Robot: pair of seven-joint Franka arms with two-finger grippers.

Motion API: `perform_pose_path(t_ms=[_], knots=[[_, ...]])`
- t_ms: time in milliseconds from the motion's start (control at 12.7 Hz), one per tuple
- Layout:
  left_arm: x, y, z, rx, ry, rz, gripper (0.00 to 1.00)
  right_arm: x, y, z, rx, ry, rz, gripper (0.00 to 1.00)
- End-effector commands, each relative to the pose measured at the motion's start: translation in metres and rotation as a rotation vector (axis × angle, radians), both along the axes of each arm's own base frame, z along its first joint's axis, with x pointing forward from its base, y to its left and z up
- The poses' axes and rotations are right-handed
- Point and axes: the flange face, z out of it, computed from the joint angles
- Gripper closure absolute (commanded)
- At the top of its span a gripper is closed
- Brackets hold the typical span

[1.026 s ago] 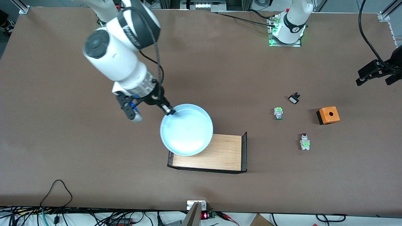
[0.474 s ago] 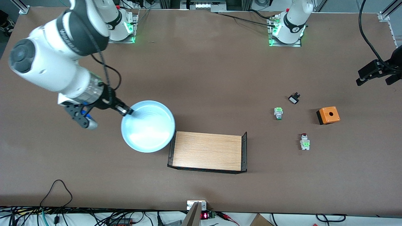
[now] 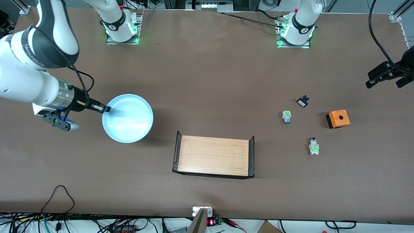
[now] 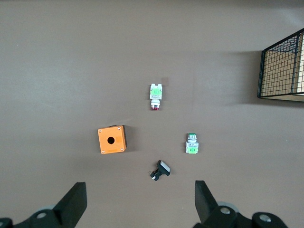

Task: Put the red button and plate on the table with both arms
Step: 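Lift the blue plate off the tray with the right gripper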

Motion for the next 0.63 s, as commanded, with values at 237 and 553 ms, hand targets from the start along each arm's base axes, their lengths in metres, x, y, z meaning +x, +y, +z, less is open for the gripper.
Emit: perform_pose_path(t_ms=[237, 553], knots=[[-0.001, -0.003, 0.007, 0.01, 0.002, 0.004, 0.0, -0.018, -0.098, -0.052, -0.004, -0.019, 0.194, 1.0], [0.0, -0.004, 0.006, 0.01, 0.005, 0.002, 0.0, -0.038, -0.133, -0.106, -0.019, -0.057, 0.28, 1.0]])
